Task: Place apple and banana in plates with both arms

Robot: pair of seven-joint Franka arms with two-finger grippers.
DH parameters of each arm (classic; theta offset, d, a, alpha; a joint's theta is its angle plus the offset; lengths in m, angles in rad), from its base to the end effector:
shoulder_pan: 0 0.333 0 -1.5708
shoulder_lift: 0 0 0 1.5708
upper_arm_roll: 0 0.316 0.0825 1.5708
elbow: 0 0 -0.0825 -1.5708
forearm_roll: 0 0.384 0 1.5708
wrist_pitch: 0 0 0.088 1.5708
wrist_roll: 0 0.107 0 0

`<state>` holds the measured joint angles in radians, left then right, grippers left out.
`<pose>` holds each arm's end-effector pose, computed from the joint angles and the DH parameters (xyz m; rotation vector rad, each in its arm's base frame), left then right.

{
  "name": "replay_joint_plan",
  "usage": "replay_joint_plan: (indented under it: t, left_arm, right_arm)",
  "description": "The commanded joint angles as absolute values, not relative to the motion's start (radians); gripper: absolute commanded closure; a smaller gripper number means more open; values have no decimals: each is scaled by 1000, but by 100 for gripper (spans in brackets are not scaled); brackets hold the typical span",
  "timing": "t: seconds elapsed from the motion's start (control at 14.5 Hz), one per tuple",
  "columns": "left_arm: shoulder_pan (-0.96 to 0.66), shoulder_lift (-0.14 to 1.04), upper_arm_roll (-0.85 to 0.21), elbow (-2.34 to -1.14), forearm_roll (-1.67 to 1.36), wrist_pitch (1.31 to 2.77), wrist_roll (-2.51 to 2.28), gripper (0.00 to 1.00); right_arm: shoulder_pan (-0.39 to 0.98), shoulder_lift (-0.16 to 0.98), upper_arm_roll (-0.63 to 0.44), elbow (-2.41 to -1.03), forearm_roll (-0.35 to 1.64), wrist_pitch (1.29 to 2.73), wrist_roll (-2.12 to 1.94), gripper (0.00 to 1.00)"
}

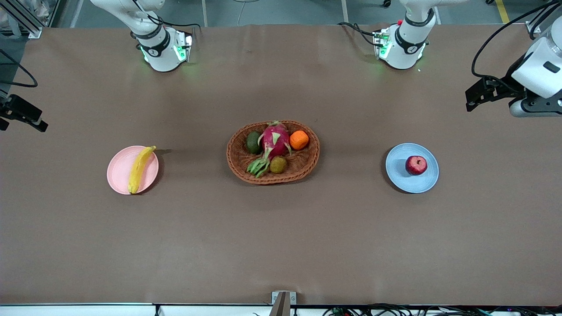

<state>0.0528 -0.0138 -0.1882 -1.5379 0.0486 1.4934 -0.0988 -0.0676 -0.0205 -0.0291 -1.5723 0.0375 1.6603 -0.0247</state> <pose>0.5383 -0.0686 0.6408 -3.0866 0.0518 0.0382 0.5552 -0.0503 0.6436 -3.1033 0.1139 -0.1719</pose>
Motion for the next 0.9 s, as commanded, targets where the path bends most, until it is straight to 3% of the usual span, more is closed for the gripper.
replay_joint_plan:
  t: [0.0,0.83]
  left_arm:
    - [57,-55,-183,-1589,54,1509,-94,0]
    - [87,-34,-192,-1549,11,1508,-107,0]
  right_arm:
    - [-74,-63,-17,-1631,5,1683,-20,0]
    - [-69,-84,-15,-1684,-32,1687,-20,0]
